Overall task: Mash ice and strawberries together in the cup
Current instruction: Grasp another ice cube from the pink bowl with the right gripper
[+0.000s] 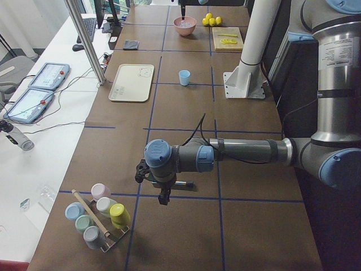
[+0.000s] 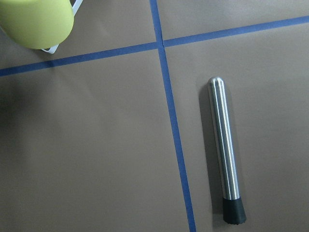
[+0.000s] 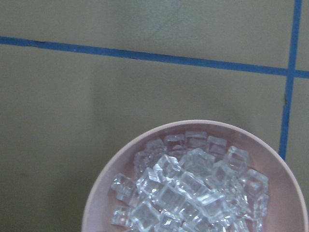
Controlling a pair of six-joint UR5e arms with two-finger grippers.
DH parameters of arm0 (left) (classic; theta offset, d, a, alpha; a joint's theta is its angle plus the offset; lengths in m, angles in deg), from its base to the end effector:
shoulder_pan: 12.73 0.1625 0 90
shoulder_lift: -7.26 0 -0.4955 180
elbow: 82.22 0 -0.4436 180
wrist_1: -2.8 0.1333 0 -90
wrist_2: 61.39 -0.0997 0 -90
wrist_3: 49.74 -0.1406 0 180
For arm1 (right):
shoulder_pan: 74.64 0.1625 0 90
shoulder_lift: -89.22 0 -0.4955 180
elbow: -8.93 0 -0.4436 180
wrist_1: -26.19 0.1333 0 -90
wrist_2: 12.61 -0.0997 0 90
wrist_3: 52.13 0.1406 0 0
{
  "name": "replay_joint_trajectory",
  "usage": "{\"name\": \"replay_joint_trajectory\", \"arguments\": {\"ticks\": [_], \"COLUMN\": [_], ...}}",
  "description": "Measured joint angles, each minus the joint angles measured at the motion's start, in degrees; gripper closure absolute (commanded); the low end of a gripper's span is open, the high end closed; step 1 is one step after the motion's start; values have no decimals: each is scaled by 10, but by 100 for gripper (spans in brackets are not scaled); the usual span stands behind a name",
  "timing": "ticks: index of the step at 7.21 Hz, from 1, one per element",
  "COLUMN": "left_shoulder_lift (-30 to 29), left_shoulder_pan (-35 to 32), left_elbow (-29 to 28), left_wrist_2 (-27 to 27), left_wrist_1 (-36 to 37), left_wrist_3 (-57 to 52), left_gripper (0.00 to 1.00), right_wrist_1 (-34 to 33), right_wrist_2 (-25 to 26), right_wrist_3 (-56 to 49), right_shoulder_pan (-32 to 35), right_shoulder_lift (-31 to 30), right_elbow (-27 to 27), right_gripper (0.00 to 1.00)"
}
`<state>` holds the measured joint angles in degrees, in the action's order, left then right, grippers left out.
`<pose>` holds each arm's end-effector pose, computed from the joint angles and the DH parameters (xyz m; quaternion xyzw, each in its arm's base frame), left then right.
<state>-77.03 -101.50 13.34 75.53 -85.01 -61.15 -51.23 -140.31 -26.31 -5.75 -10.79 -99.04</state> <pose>-0.0201 -0.4905 0.7567 0.0167 0.3981 0.0929 0.9125 -0.1307 -0.4700 0.6582 0.0282 -0.3588 -0.0193 0.9328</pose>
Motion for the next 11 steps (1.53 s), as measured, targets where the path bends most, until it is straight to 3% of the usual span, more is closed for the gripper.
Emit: {"name": "replay_joint_trajectory", "arguments": {"ticks": [2,5,11], "left_shoulder_lift": [0,0,0], "left_shoulder_pan": [0,0,0], "left_elbow": [2,3,4], "left_wrist_2": [0,0,0], "left_wrist_1": [0,0,0], "left_wrist_3": [0,0,0], "left_gripper": [0,0,0], "right_wrist_1": [29,125,147], "right_wrist_2": [-1,0,1], "right_wrist_3": [50,137,138], "right_shoulder_pan": [8,6,-25], "right_shoulder_lift": [-1,0,-3], "right_elbow": [29,80,93], "right_gripper": [17,26,35]}}
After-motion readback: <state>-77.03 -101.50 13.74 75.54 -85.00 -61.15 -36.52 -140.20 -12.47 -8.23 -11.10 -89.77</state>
